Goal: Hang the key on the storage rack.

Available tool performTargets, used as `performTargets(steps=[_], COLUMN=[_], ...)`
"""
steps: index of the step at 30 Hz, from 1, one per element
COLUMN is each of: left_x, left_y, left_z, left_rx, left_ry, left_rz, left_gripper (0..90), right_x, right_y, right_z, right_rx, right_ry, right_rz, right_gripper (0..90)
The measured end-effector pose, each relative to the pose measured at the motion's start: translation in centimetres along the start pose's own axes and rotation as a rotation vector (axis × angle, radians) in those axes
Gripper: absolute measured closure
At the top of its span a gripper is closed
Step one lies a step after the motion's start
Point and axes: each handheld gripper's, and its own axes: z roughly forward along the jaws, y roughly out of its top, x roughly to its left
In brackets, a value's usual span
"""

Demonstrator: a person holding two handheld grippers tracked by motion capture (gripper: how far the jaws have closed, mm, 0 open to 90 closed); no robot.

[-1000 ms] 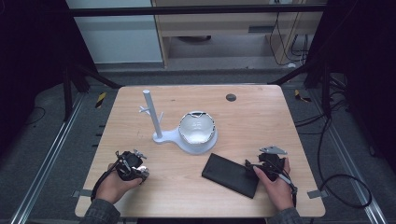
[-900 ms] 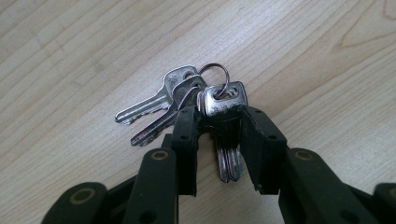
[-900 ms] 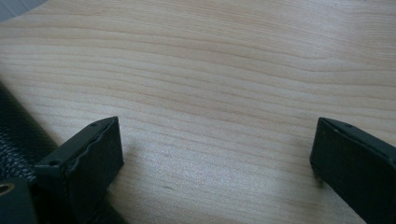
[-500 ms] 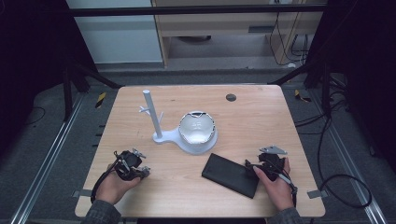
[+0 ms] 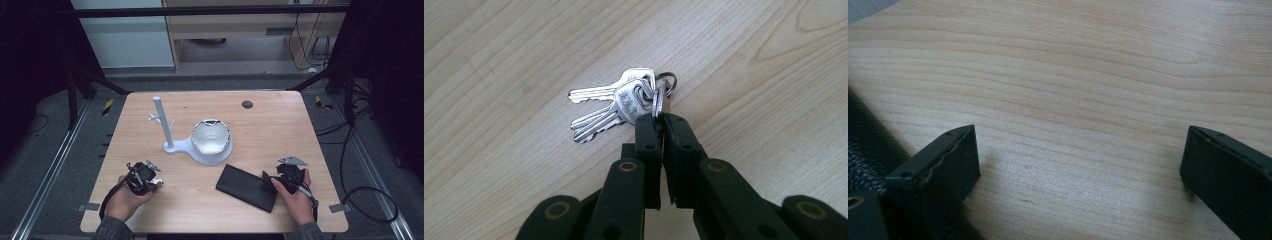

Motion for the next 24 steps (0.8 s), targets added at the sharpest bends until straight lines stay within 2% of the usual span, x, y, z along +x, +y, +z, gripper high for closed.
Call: performTargets(steps=[2, 4, 6, 10, 11, 12, 13, 15, 18, 19, 20, 24], left_x=[-0.2, -0.3, -0.1, 1.1, 1.5, 1.5, 2.2, 2.8, 3.4, 3.4, 3.8, 4.8], left_y=[-0.1, -0.3, -0.3, -0.2, 0.0, 0.0, 0.3, 0.8, 1.6, 1.6, 2.1, 2.9], left_z=[0.6, 0.8, 0.2, -2.5, -3.3, -3.3, -4.7, -6.0, -7.7, -7.7, -8.8, -10.4], left_rx=[0.020, 0.010, -0.021, -0.087, -0.102, -0.102, -0.115, -0.134, -0.133, -0.133, -0.122, -0.127], left_ry=[0.007, 0.012, 0.022, -0.009, -0.009, -0.009, 0.003, 0.005, 0.031, 0.031, 0.052, 0.068], left_rz=[0.015, 0.008, -0.003, -0.036, -0.038, -0.038, -0.030, -0.030, -0.014, -0.014, 0.000, -0.002], left_gripper=[84.3, 86.0, 86.3, 86.3, 86.3, 86.3, 86.3, 86.3, 86.3, 86.3, 86.3, 86.3], right_x=[0.0, 0.0, 0.0, 0.0, 0.0, 0.0, 0.0, 0.0, 0.0, 0.0, 0.0, 0.0], right_y=[0.0, 0.0, 0.0, 0.0, 0.0, 0.0, 0.0, 0.0, 0.0, 0.0, 0.0, 0.0], right_z=[0.0, 0.0, 0.0, 0.0, 0.0, 0.0, 0.0, 0.0, 0.0, 0.0, 0.0, 0.0], right_rx=[0.000, 0.000, 0.000, 0.000, 0.001, 0.001, 0.001, 0.001, 0.001, 0.001, 0.001, 0.001], right_ry=[0.000, 0.000, 0.000, 0.001, 0.001, 0.001, 0.001, 0.001, 0.001, 0.002, 0.001, 0.001], right_rz=[-0.001, 0.000, -0.001, 0.000, 0.003, 0.003, 0.003, 0.004, 0.003, 0.002, 0.001, 0.002], right_gripper=[2.8, 2.8, 2.8, 2.8, 2.8, 2.8, 2.8, 2.8, 2.7, 2.7, 2.7, 2.7])
